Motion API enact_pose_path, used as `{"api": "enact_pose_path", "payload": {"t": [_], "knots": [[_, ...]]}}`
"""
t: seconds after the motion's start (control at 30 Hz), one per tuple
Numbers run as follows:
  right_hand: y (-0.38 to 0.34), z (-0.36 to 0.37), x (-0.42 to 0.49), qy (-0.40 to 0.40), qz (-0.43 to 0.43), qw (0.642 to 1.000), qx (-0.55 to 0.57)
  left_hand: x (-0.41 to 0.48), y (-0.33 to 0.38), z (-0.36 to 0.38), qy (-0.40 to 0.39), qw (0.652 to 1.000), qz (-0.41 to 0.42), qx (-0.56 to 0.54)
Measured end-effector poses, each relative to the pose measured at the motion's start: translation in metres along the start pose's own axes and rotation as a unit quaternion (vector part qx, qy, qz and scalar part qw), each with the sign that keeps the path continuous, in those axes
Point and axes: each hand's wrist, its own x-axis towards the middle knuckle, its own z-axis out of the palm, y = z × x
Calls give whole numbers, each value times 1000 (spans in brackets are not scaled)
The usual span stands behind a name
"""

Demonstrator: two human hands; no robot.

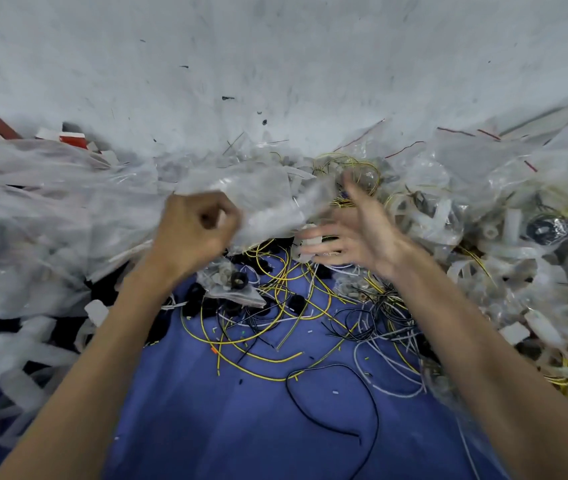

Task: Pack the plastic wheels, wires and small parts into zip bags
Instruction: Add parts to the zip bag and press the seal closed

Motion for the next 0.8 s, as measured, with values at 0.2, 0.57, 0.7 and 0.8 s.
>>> {"api": "enact_pose_path", "payload": {"t": [0.2,0.57,0.7,0.8], "knots": [[26,17,-2,32,-1,999,-22,-20,6,6,-303,938,13,169],[53,44,0,-95,27,990,102,8,31,41,-382,910,-113,117],[54,37,-2,-86,29,994,56,13,34,35,-433,889,-111,94],[55,33,-2,-27,16,1000,2,14,33,24,-431,889,-143,54]]}}
